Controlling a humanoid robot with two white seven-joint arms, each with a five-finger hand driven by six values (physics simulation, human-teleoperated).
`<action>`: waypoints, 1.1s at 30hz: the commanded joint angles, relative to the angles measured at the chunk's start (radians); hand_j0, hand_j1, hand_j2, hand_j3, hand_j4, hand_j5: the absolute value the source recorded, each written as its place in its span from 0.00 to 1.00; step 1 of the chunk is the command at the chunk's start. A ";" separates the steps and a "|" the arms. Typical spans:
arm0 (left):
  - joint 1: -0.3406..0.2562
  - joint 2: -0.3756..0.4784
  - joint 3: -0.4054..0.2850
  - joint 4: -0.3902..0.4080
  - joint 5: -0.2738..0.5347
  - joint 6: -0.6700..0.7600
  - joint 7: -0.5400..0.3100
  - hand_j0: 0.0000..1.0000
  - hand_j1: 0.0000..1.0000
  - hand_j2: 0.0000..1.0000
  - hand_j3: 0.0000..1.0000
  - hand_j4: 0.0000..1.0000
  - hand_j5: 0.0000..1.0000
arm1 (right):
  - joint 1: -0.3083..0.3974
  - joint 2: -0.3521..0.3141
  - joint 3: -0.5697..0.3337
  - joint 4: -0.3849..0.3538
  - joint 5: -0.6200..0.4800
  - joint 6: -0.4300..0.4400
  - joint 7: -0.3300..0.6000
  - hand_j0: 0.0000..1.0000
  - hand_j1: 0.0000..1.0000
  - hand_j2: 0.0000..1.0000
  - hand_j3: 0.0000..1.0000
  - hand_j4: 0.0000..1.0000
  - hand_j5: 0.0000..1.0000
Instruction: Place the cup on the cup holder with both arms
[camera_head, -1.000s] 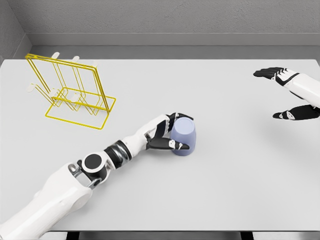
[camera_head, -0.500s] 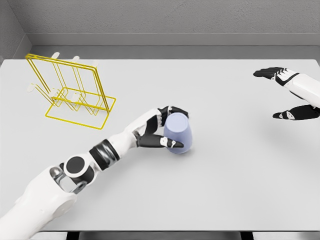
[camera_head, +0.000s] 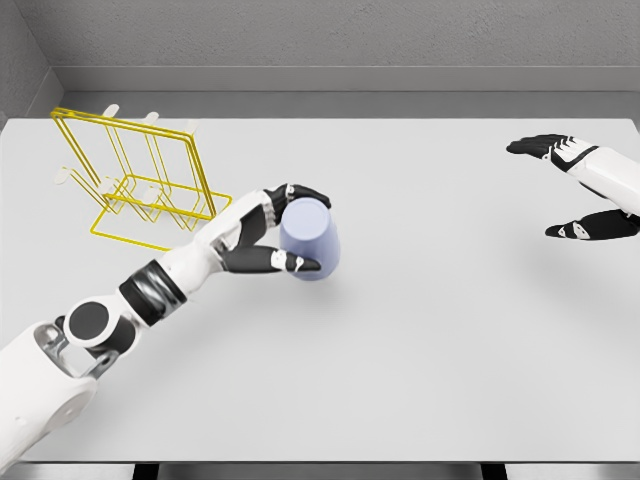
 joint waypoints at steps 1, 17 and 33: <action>0.002 0.024 0.017 -0.002 0.010 -0.019 0.001 0.65 0.65 0.65 0.65 0.65 0.65 | 0.000 -0.001 0.000 0.000 -0.008 0.003 -0.001 1.00 1.00 1.00 1.00 1.00 1.00; -0.006 0.102 0.051 -0.003 0.030 -0.126 0.001 0.66 0.66 0.66 0.66 0.66 0.66 | 0.000 -0.001 0.000 -0.003 -0.009 0.003 -0.001 1.00 1.00 1.00 1.00 1.00 1.00; -0.005 0.184 0.076 -0.002 0.063 -0.172 0.001 0.66 0.66 0.66 0.66 0.66 0.66 | 0.000 -0.001 0.000 -0.002 -0.008 0.003 -0.001 1.00 1.00 1.00 1.00 1.00 1.00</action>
